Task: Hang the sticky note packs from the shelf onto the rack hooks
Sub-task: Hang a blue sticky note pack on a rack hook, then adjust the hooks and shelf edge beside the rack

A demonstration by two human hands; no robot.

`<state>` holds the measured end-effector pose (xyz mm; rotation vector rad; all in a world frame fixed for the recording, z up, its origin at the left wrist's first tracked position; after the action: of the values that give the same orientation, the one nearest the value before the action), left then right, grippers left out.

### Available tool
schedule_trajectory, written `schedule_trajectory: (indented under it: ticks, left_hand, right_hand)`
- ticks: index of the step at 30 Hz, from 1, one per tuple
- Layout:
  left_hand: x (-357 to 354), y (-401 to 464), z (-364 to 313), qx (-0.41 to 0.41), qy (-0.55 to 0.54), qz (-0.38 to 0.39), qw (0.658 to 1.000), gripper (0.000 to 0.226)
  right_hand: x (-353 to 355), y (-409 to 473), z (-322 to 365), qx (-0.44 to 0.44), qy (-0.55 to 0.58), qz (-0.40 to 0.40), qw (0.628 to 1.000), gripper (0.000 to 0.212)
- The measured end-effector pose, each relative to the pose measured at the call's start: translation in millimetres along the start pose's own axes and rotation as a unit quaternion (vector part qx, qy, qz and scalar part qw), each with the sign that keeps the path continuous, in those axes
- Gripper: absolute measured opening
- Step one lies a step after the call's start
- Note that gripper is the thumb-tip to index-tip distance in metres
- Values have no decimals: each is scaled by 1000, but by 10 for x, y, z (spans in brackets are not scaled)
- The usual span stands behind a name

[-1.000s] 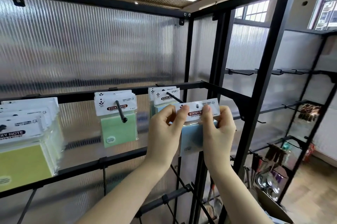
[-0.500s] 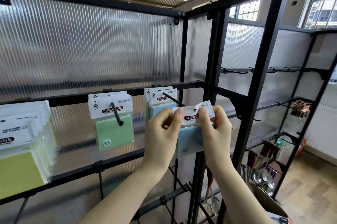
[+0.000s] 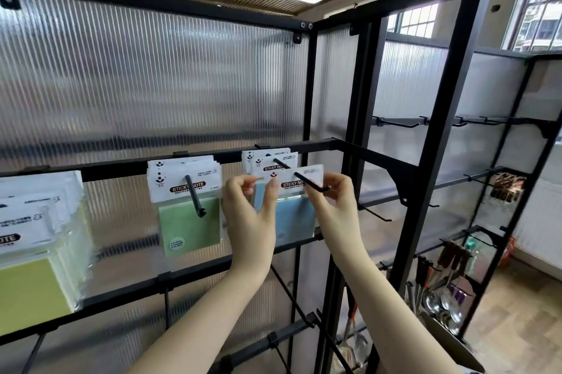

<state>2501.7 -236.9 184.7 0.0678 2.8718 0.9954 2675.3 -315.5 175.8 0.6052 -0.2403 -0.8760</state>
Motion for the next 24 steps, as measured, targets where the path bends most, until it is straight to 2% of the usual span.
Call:
schedule_trajectory:
  ticks: [3,10,14,17,21,24]
  left_hand:
    - [-13,124,177,23,43,-30,998,37]
    - [-67,279,558,103,52,-46,992,35]
    - [-96,338,693,145,73,-32,986,40]
    - [-88,313,779,177,105,-26,978,53]
    - [-91,133,904,223,111,15,969,59]
    - [-137,-152,1085,289,146,110,940,56]
  right_hand:
    - [-106,138,-197,-46,-12,1,999,41]
    - [-344,331,-523,-106,-26,26,994,50]
    - [-455,356,-612,-117,-44,46,991,45]
    - [-499,315,-663,-133,-36,43,990,40]
    - [-491,108,-766,-164,-42,32,985,36]
    - [-401,-182,-954,-200,-83,23,976,32]
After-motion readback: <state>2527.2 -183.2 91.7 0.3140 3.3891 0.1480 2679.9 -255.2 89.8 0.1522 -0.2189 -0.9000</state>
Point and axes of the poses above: each hand's wrist, its own y-axis towards the middle knuckle, its own x-axis out of the back of the hand, z = x × y, the point moved 10 cm from there along y, towards the middle knuckle, and after that the axes turned 2 degrees about x, right-handed, at the moved point
